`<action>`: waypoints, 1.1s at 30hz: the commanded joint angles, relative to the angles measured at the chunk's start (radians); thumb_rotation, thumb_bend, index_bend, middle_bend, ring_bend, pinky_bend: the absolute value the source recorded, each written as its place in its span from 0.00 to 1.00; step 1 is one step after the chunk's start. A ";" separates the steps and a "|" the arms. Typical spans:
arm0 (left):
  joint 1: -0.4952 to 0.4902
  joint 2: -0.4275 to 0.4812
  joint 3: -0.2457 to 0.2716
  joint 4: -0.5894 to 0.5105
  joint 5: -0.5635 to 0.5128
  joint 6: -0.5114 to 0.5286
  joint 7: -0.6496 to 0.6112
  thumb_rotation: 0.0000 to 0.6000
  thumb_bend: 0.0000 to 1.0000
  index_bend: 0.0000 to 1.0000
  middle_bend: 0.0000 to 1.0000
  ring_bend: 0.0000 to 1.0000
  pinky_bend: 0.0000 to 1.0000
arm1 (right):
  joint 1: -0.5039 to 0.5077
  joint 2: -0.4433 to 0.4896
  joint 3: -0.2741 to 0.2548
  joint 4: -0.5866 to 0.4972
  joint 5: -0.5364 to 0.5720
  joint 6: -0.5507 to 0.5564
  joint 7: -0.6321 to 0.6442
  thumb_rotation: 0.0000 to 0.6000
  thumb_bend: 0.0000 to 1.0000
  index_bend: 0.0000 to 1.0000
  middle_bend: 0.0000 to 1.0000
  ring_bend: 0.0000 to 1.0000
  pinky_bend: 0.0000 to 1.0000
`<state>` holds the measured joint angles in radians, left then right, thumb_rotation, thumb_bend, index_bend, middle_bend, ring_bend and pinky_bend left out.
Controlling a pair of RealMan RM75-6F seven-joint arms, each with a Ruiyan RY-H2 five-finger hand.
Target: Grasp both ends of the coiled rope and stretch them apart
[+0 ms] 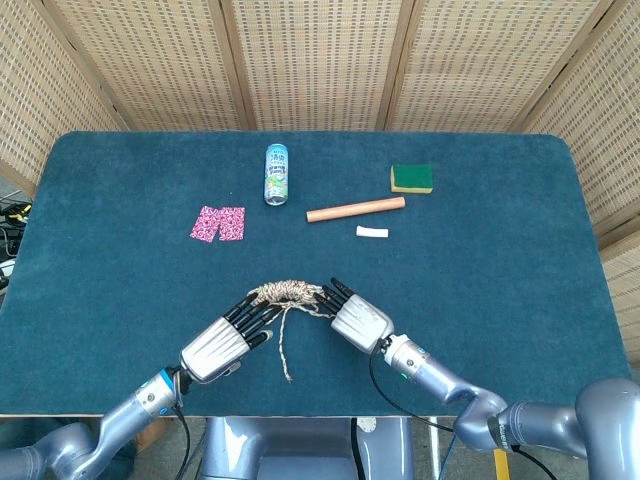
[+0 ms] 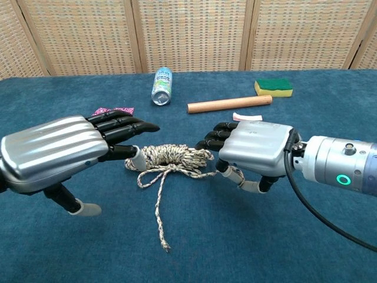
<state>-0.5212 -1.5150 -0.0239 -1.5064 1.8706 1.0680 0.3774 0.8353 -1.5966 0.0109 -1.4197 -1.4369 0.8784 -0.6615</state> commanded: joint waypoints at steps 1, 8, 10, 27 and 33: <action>-0.036 -0.020 -0.001 0.013 -0.004 -0.042 0.003 1.00 0.14 0.37 0.00 0.00 0.00 | 0.001 -0.004 0.007 -0.001 0.015 -0.009 0.007 1.00 0.45 0.67 0.04 0.00 0.00; -0.080 -0.077 0.002 0.044 -0.031 -0.097 0.063 1.00 0.19 0.39 0.00 0.00 0.00 | 0.007 -0.015 0.022 0.007 0.042 -0.028 0.009 1.00 0.45 0.68 0.04 0.00 0.00; -0.092 -0.100 0.001 0.061 -0.039 -0.103 0.062 1.00 0.21 0.40 0.00 0.00 0.00 | 0.009 -0.019 0.023 0.012 0.046 -0.034 0.009 1.00 0.45 0.68 0.04 0.00 0.00; -0.155 -0.193 0.035 0.150 -0.082 -0.142 0.076 1.00 0.31 0.48 0.00 0.00 0.00 | 0.022 -0.030 0.026 0.023 0.089 -0.067 -0.011 1.00 0.45 0.68 0.04 0.00 0.00; -0.176 -0.215 0.031 0.162 -0.102 -0.156 0.089 1.00 0.33 0.48 0.00 0.00 0.00 | 0.022 -0.034 0.022 0.025 0.091 -0.064 -0.013 1.00 0.45 0.68 0.04 0.00 0.00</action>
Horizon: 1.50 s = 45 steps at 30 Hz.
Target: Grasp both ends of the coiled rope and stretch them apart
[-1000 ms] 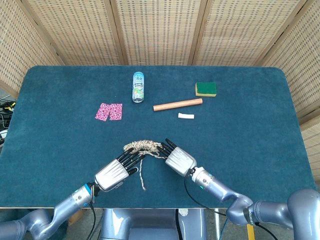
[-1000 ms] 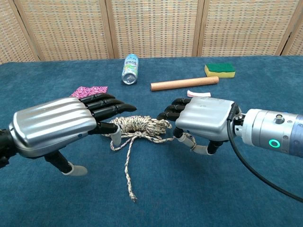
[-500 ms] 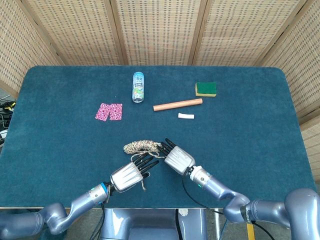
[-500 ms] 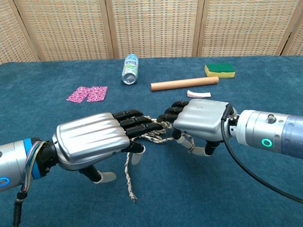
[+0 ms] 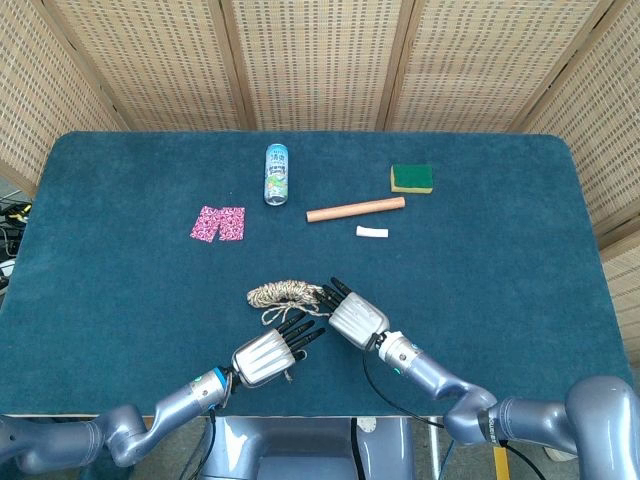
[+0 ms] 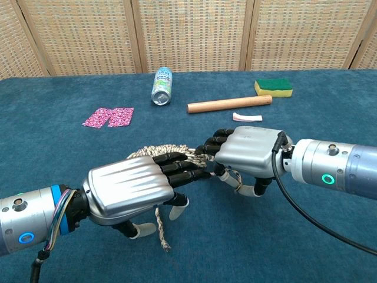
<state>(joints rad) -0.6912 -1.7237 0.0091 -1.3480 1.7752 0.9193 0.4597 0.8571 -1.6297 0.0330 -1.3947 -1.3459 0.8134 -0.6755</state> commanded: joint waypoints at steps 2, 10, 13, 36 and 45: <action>-0.011 -0.013 -0.001 0.006 -0.016 -0.016 0.017 1.00 0.33 0.48 0.00 0.00 0.00 | 0.000 -0.004 0.000 0.000 0.000 0.002 0.004 1.00 0.45 0.68 0.04 0.00 0.00; -0.019 -0.032 0.013 0.022 -0.036 -0.021 0.034 1.00 0.36 0.48 0.00 0.00 0.00 | 0.002 -0.011 -0.007 0.018 0.003 -0.005 0.005 1.00 0.45 0.68 0.04 0.00 0.00; -0.022 -0.035 0.016 0.025 -0.041 -0.017 0.033 1.00 0.36 0.48 0.00 0.00 0.00 | 0.002 -0.013 -0.008 0.021 0.001 -0.004 0.010 1.00 0.45 0.68 0.04 0.00 0.00; -0.036 -0.051 0.043 0.055 -0.072 -0.006 0.026 1.00 0.40 0.58 0.00 0.00 0.00 | 0.004 -0.030 -0.012 0.035 0.002 -0.005 0.015 1.00 0.45 0.68 0.04 0.00 0.00; -0.035 -0.050 0.048 0.054 -0.084 0.000 0.035 1.00 0.47 0.63 0.00 0.00 0.00 | 0.002 -0.028 -0.015 0.032 0.004 -0.002 0.009 1.00 0.45 0.68 0.04 0.00 0.00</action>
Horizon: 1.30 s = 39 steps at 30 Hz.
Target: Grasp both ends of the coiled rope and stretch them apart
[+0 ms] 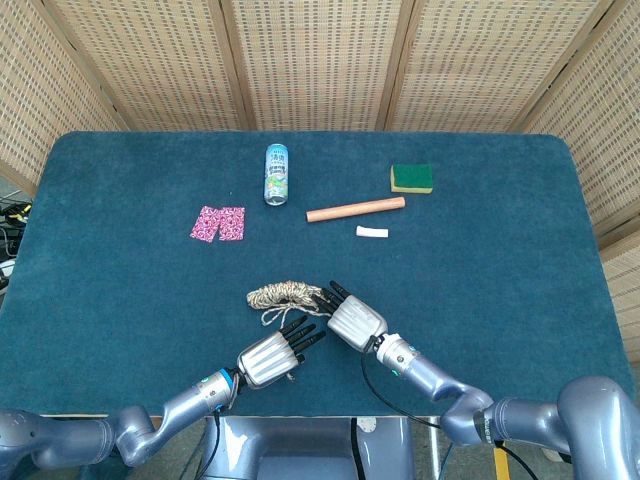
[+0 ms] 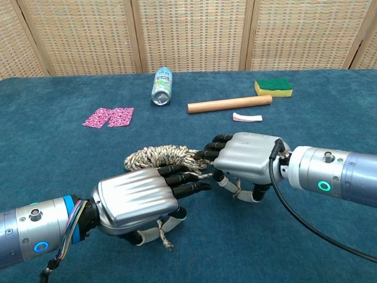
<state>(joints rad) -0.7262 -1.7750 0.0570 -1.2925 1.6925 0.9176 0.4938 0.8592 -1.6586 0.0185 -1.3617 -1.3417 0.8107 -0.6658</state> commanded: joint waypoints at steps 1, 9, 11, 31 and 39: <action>0.001 0.003 0.001 -0.003 -0.003 0.002 0.001 1.00 0.48 0.63 0.00 0.00 0.00 | -0.001 0.001 0.000 -0.002 0.000 0.002 -0.001 1.00 0.45 0.68 0.04 0.00 0.00; 0.018 0.051 0.007 -0.020 -0.006 0.047 -0.024 1.00 0.49 0.66 0.00 0.00 0.00 | -0.006 0.009 -0.001 -0.012 0.001 0.014 -0.014 1.00 0.45 0.68 0.04 0.00 0.00; 0.027 0.077 0.013 -0.025 -0.002 0.070 -0.045 1.00 0.49 0.67 0.00 0.00 0.00 | -0.008 0.011 0.001 -0.014 0.003 0.019 -0.016 1.00 0.45 0.68 0.04 0.00 0.00; 0.195 0.246 0.015 0.316 -0.092 0.285 -0.533 1.00 0.49 0.67 0.00 0.00 0.00 | -0.074 0.125 0.014 -0.080 0.074 0.129 -0.124 1.00 0.46 0.68 0.04 0.00 0.00; 0.224 0.225 0.021 0.448 -0.088 0.306 -0.650 1.00 0.49 0.67 0.00 0.00 0.00 | -0.110 0.175 -0.007 -0.080 0.088 0.158 -0.148 1.00 0.46 0.68 0.04 0.00 0.00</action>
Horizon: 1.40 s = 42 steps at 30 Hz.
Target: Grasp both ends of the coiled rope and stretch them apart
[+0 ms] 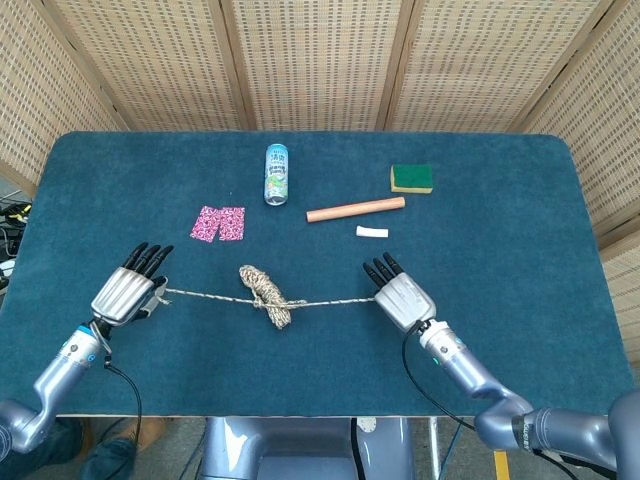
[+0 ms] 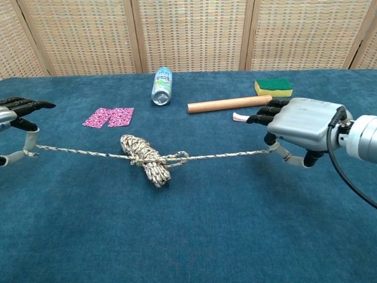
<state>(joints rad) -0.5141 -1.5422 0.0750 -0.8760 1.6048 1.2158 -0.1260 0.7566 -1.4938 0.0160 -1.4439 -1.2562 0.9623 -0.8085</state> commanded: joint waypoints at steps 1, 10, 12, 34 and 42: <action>0.013 -0.009 0.003 0.039 0.000 0.006 -0.040 1.00 0.49 0.67 0.00 0.00 0.00 | -0.010 0.015 -0.005 0.003 0.005 0.009 -0.005 1.00 0.46 0.68 0.04 0.00 0.00; 0.017 -0.019 -0.006 0.064 -0.006 -0.003 -0.070 1.00 0.49 0.67 0.00 0.00 0.00 | -0.026 0.049 0.001 0.003 0.020 0.022 -0.014 1.00 0.46 0.68 0.04 0.00 0.00; 0.017 -0.021 -0.007 0.065 -0.006 -0.006 -0.070 1.00 0.49 0.67 0.00 0.00 0.00 | -0.027 0.051 0.003 0.003 0.024 0.023 -0.017 1.00 0.46 0.68 0.04 0.00 0.00; 0.074 0.127 -0.061 -0.227 -0.039 0.120 -0.075 1.00 0.00 0.00 0.00 0.00 0.00 | -0.165 0.093 0.036 -0.105 -0.081 0.303 0.139 1.00 0.00 0.00 0.00 0.00 0.00; 0.199 0.261 -0.108 -0.552 -0.114 0.287 0.049 1.00 0.00 0.00 0.00 0.00 0.00 | -0.287 0.151 0.021 -0.156 -0.261 0.540 0.398 1.00 0.00 0.00 0.00 0.00 0.00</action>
<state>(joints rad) -0.3756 -1.3418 -0.0091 -1.3235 1.5273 1.4273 -0.1345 0.5304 -1.3689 0.0459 -1.5755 -1.4411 1.4215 -0.5146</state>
